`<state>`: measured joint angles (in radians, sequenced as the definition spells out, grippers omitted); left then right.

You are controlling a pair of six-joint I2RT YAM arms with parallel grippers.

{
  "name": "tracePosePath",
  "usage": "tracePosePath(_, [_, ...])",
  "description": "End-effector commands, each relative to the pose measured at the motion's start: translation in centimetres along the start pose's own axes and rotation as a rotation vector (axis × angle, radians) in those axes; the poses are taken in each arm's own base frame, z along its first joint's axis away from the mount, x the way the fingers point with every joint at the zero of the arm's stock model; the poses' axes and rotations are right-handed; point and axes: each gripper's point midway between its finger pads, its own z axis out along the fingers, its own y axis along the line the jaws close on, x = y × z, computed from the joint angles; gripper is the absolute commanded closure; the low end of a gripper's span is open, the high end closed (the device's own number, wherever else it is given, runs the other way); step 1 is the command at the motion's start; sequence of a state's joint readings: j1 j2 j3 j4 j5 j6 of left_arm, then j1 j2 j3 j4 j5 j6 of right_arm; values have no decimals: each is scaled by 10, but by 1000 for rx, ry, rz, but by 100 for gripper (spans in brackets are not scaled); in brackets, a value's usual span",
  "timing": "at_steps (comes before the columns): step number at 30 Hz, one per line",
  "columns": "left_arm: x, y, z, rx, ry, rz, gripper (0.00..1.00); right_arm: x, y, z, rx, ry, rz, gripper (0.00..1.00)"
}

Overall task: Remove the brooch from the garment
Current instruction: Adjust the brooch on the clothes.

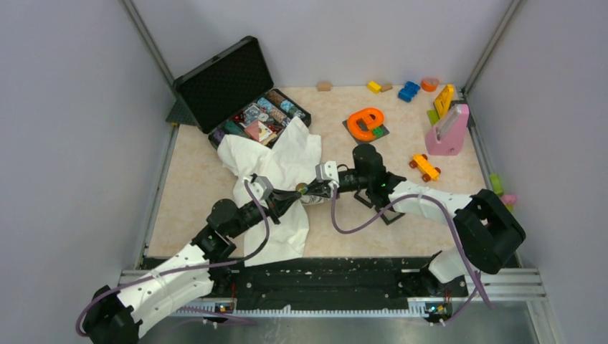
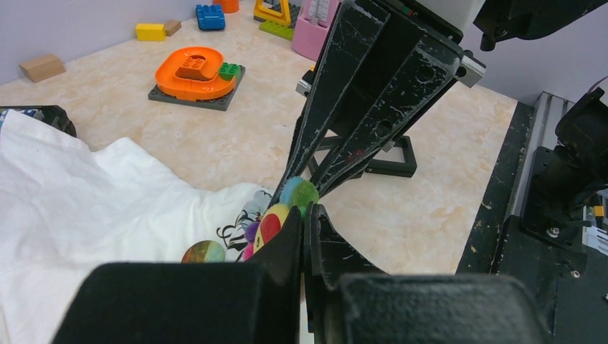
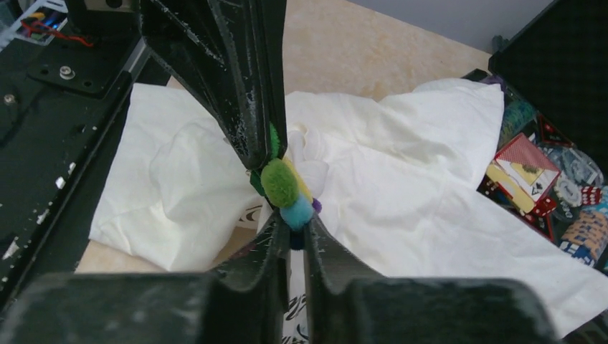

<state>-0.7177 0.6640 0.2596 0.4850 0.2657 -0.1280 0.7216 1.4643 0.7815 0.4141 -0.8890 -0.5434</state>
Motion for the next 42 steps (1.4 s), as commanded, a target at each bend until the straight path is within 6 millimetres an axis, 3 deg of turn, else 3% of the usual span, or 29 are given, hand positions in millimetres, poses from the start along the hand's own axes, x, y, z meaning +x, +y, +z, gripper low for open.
tracePosePath(1, [-28,-6,5,29,-68,38,100,-12,-2,3,-67,-17,-65,100])
tracePosePath(2, [-26,-4,5,21,-61,37,100,-9,-3,2,-64,6,-62,100])
tracePosePath(3, [-25,-1,5,6,-57,33,91,-3,-7,0,-42,46,-53,100])
tracePosePath(5, [-19,4,4,-27,-30,28,58,10,-16,-4,11,143,-33,100])
tracePosePath(7, [-6,13,2,-80,46,4,33,21,-27,-12,83,241,4,100])
tracePosePath(8, [1,16,-1,-103,85,-8,15,23,-33,-16,121,277,28,100])
tracePosePath(9, [8,19,-4,-125,115,-25,8,25,-35,-20,142,308,56,100])
tracePosePath(13, [28,25,-18,-202,152,-81,1,25,-34,-32,224,403,195,100])
tracePosePath(22, [79,30,-8,-258,290,-105,2,24,-9,-36,321,600,422,100])
tracePosePath(28, [109,38,-1,-305,391,-97,8,53,4,-46,372,821,611,100])
tracePosePath(30, [115,37,-1,-300,391,-113,18,59,12,-50,364,900,669,100])
tracePosePath(31, [117,36,0,-297,387,-118,28,63,18,-53,348,937,695,100])
tracePosePath(32, [118,37,0,-300,387,-118,41,67,27,-57,326,974,719,100])
tracePosePath(34, [122,40,-4,-315,409,-97,77,69,38,-61,297,1005,743,100])
tracePosePath(36, [121,48,-9,-362,439,-69,100,71,48,-67,281,1035,755,100])
tracePosePath(40, [101,57,-8,-417,405,-52,100,69,64,-72,233,1053,794,100])
tracePosePath(42, [91,52,-1,-370,384,-17,90,60,70,-66,188,1006,819,100])
